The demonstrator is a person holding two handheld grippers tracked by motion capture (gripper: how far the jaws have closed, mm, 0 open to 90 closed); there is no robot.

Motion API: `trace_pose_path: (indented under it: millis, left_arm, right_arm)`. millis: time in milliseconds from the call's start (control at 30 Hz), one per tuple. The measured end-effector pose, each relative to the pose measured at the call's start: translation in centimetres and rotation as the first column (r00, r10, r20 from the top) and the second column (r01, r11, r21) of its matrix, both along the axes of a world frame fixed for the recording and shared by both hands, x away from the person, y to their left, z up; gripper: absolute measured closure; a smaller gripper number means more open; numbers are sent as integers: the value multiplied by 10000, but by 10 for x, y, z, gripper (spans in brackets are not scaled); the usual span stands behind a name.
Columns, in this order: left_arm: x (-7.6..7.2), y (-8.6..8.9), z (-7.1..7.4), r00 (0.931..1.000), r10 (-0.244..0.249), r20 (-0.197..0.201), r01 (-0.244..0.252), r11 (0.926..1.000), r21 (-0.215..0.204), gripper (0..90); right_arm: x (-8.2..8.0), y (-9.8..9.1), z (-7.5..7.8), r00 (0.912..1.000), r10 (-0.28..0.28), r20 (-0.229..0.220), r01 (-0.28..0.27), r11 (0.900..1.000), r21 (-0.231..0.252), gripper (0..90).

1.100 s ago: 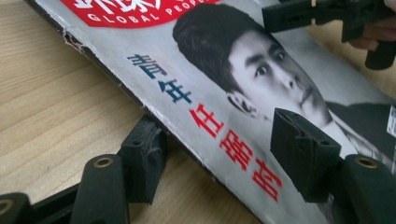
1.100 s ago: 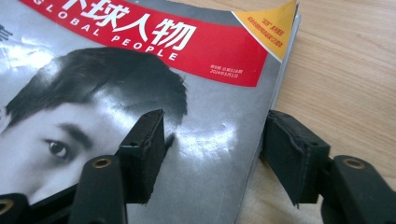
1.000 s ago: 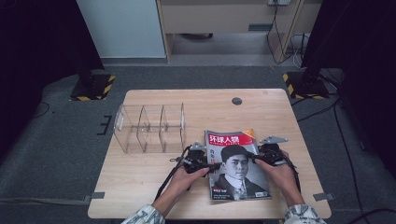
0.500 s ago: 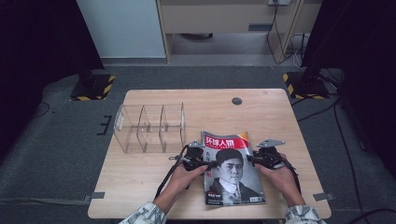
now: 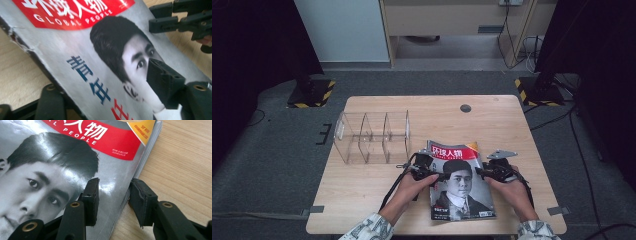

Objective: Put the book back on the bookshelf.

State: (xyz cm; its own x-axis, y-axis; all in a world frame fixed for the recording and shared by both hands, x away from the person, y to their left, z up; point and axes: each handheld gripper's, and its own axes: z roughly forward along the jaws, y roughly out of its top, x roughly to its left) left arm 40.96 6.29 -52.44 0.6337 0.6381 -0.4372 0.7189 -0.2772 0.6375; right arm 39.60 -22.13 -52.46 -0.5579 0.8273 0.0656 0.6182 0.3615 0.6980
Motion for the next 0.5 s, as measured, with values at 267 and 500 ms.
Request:
trace_pose_path:
  millis: [267,500]
  left_arm:
    - [7,-2,0,9999,26,98,-29,9995,320,492]
    - [5,-3,-2,9997,235,-6,-235,9993,275,694]
  right_arm:
    - [-2,2,1,9997,261,-1,-261,9997,-6,637]
    - [0,1,-1,9999,100,-14,-99,9996,275,553]
